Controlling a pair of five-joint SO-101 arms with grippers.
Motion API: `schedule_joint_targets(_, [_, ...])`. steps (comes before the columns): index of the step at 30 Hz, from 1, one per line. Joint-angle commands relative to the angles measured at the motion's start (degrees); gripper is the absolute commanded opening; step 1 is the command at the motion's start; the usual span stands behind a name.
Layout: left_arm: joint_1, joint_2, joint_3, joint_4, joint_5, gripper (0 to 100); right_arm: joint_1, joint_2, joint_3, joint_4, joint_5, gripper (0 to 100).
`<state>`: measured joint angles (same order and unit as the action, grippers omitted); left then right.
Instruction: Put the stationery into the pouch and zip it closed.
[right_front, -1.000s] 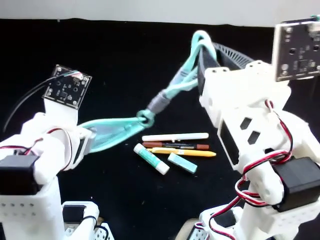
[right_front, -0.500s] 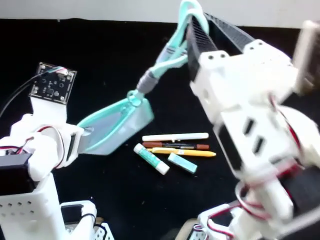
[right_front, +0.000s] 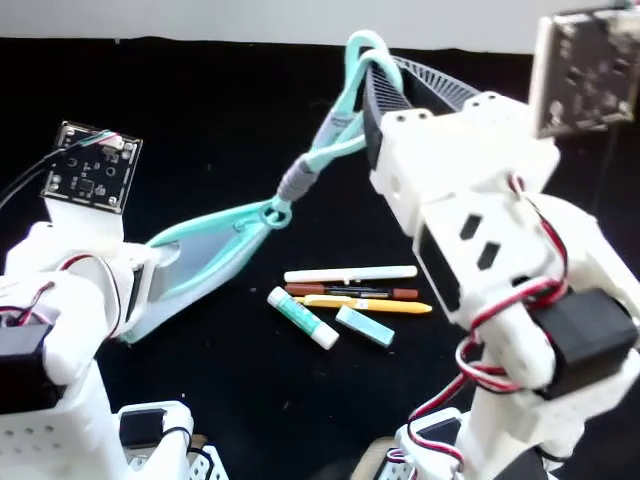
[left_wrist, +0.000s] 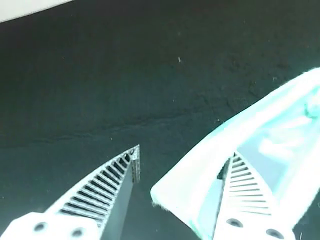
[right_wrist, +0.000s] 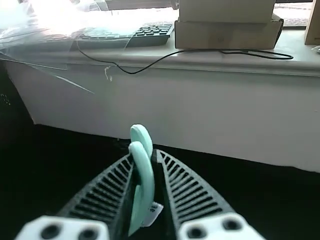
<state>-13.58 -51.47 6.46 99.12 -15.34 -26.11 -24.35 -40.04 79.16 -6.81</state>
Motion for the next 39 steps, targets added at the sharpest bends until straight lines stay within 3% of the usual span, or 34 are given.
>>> schedule_joint_targets(1, [-0.5, -0.5, -3.7, -0.3, 0.7, 27, -0.2, 0.0, 1.7, -2.4, -0.7, 0.9])
schedule_joint_targets(6, [-0.9, -0.2, -5.6, 1.8, 1.5, 27, -0.4, 0.1, 2.9, -2.4, -0.8, 0.9])
schedule_joint_targets(15, [-1.1, -0.5, -9.2, 2.1, 13.3, 26, -0.4, 0.1, 8.3, -4.4, -0.8, 0.9])
schedule_joint_targets(25, [-12.7, -0.6, -2.6, 2.1, 13.6, 20, -0.4, 0.1, 8.7, -6.0, -2.3, 0.9])
schedule_joint_targets(29, [-13.0, -0.7, -2.5, 2.1, 13.4, 0, -0.4, 0.1, 8.7, -6.0, -2.9, 0.9])
schedule_joint_targets(36, [-12.5, -0.1, -4.9, 2.1, 13.5, 1, 0.9, 0.1, 8.7, -5.5, -2.9, 0.9])
schedule_joint_targets(39, [-8.2, 0.0, -4.0, 1.9, 13.5, 1, 3.2, 0.2, 9.0, -5.5, -2.9, 0.9])
